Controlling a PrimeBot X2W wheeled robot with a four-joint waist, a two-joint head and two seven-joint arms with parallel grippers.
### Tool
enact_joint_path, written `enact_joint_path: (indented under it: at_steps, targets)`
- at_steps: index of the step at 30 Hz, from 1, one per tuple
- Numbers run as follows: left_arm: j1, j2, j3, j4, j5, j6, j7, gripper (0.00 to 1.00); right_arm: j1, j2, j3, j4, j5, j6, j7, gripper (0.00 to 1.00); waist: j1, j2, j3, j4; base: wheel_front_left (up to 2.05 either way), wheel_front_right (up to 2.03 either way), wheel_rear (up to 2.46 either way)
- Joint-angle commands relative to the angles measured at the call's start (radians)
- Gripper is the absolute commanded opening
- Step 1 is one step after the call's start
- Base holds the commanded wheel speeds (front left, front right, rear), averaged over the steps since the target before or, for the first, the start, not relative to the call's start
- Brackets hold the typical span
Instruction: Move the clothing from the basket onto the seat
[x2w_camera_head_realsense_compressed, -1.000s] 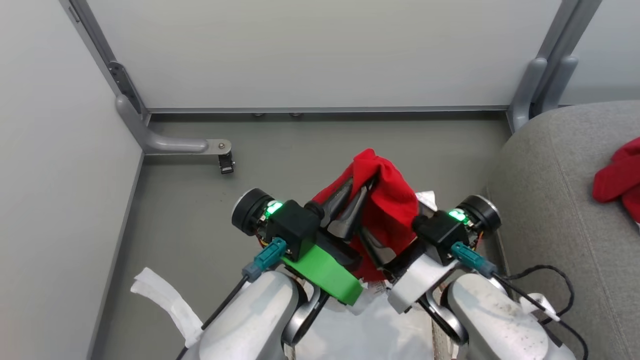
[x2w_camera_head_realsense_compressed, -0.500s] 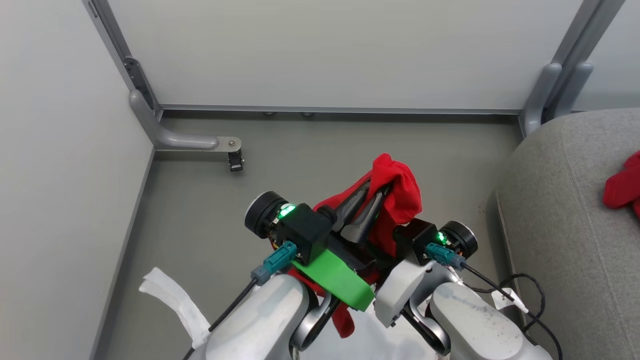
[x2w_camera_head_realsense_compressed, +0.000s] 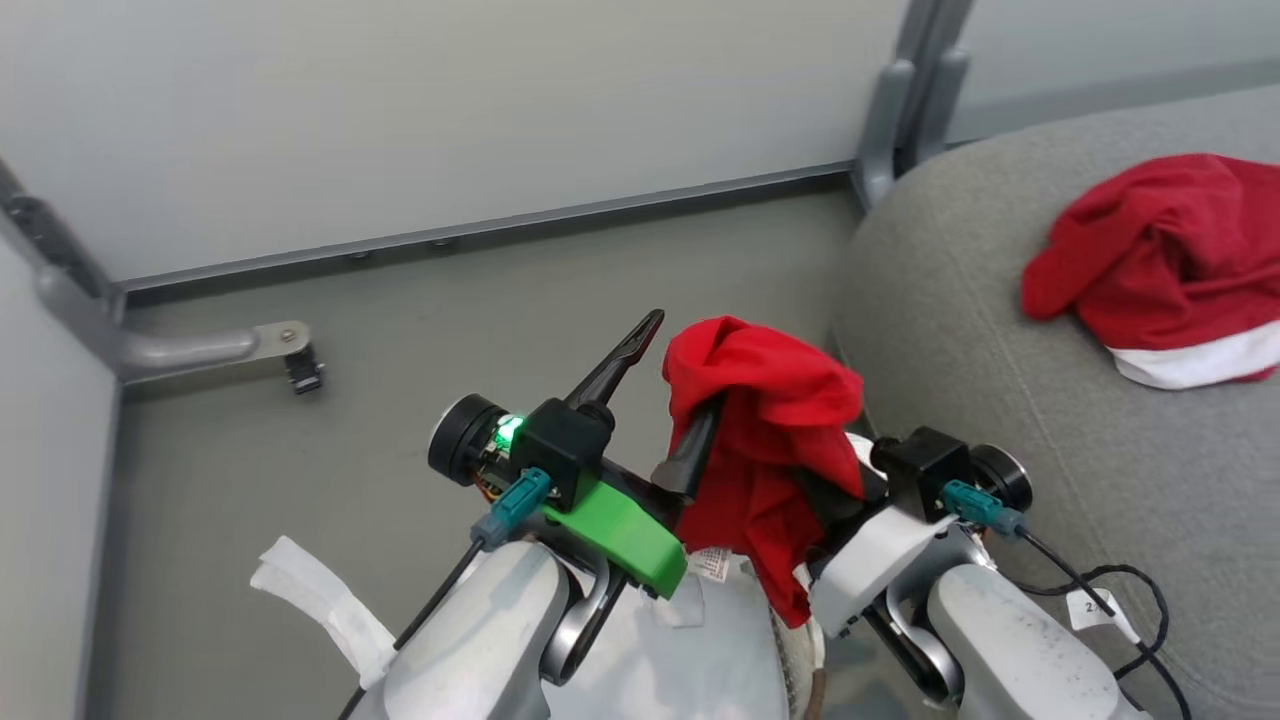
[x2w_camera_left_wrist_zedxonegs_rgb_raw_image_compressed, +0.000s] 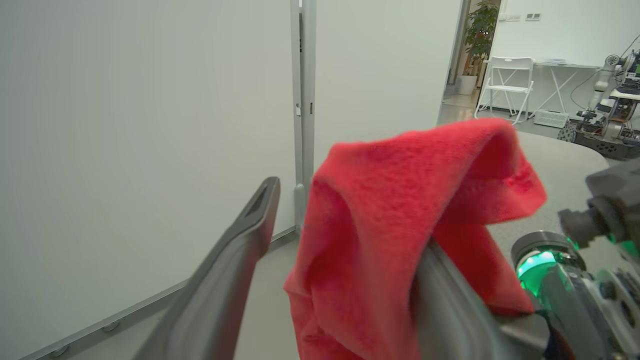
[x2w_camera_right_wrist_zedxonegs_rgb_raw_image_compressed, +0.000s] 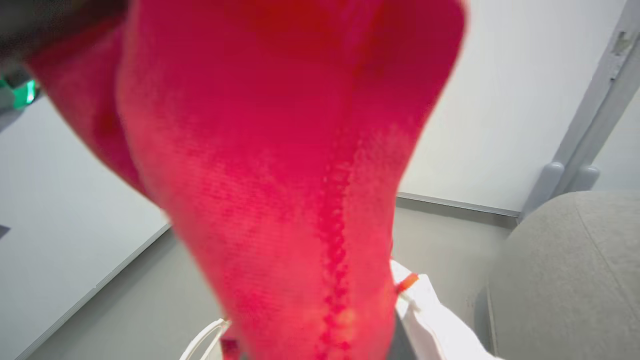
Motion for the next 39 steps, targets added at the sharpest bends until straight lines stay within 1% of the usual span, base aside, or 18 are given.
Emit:
enact_joint_path:
  at_steps: [1, 5, 7, 10, 14, 17, 20, 23, 27, 30, 34, 36, 37, 38, 39]
  targets:
    - [0.009, 0.003, 0.011, 0.012, 0.008, -0.008, 0.000, 1.00, 0.007, -0.014, -0.015, -0.017, -0.001, -0.001, -0.002, 0.00, 0.0000, 0.0113, 0.053, -0.213, 0.00, 0.00, 0.00]
    - [0.012, 0.003, 0.028, 0.034, 0.011, -0.020, 0.000, 1.00, -0.016, -0.048, -0.057, -0.046, -0.004, -0.001, -0.003, 0.00, 0.0000, 0.0113, 0.077, -0.307, 0.00, 0.00, 0.00]
    - [0.008, 0.004, 0.032, 0.053, 0.020, -0.025, 0.000, 1.00, -0.040, -0.069, -0.082, -0.055, -0.003, -0.001, -0.002, 0.00, 0.0000, 0.0113, 0.092, -0.338, 0.00, 0.00, 0.00]
    - [-0.002, 0.004, 0.038, 0.081, 0.032, -0.033, 0.000, 1.00, -0.099, -0.119, -0.110, -0.066, -0.019, -0.001, -0.002, 0.00, 0.0000, 0.0113, 0.115, -0.361, 0.00, 0.00, 0.00]
    - [-0.002, 0.005, 0.049, 0.116, 0.050, -0.042, 0.000, 1.00, -0.236, -0.223, -0.121, -0.074, -0.060, -0.001, -0.002, 0.00, 0.0000, 0.0113, 0.148, -0.367, 0.00, 0.00, 0.00]
    - [-0.003, 0.005, 0.059, 0.141, 0.067, -0.050, 0.000, 1.00, -0.360, -0.312, -0.148, -0.049, -0.081, -0.001, -0.002, 0.00, 0.0000, 0.0113, 0.181, -0.351, 0.00, 0.00, 0.00]
    - [-0.010, 0.004, 0.068, 0.152, 0.084, -0.053, 0.000, 1.00, -0.470, -0.376, -0.189, -0.005, -0.104, -0.001, -0.002, 0.00, 0.0000, 0.0113, 0.216, -0.322, 0.00, 0.00, 0.00]
    - [-0.023, 0.005, 0.073, 0.158, 0.100, -0.058, 0.000, 1.00, -0.568, -0.435, -0.226, 0.065, -0.133, -0.001, -0.002, 0.00, 0.0000, 0.0113, 0.259, -0.281, 0.00, 0.00, 0.00]
    - [-0.034, 0.006, 0.087, 0.165, 0.117, -0.061, 0.000, 1.00, -0.650, -0.477, -0.278, 0.178, -0.167, -0.001, -0.002, 0.00, 0.0000, 0.0113, 0.313, -0.223, 0.00, 0.00, 0.00]
    - [-0.048, 0.008, 0.094, 0.165, 0.131, -0.065, 0.000, 1.00, -0.689, -0.488, -0.320, 0.265, -0.203, -0.002, -0.002, 0.00, 0.0000, 0.0113, 0.355, -0.179, 0.00, 0.00, 0.00]
    - [-0.056, 0.011, 0.108, 0.166, 0.146, -0.067, 0.000, 1.00, -0.692, -0.483, -0.380, 0.378, -0.242, -0.001, -0.002, 0.00, 0.0000, 0.0113, 0.398, -0.134, 0.00, 0.00, 0.00]
    - [-0.059, 0.012, 0.115, 0.166, 0.151, -0.068, 0.000, 1.00, -0.667, -0.467, -0.417, 0.416, -0.251, -0.001, -0.002, 0.00, 0.0000, 0.0113, 0.413, -0.118, 0.00, 0.00, 0.00]
    - [-0.059, 0.012, 0.118, 0.167, 0.153, -0.068, 0.000, 1.00, -0.652, -0.459, -0.436, 0.430, -0.256, -0.001, -0.002, 0.16, 0.0000, 0.0113, 0.419, -0.114, 0.00, 0.00, 0.00]
    - [-0.058, 0.012, 0.122, 0.168, 0.157, -0.066, 0.000, 1.00, -0.634, -0.450, -0.459, 0.442, -0.261, -0.001, -0.002, 0.50, 0.0000, 0.0113, 0.422, -0.110, 0.00, 0.00, 0.00]
    - [-0.056, 0.012, 0.124, 0.168, 0.159, -0.067, 0.000, 1.00, -0.620, -0.443, -0.480, 0.448, -0.264, -0.002, -0.002, 0.81, 0.0000, 0.0113, 0.424, -0.109, 0.00, 0.00, 0.00]
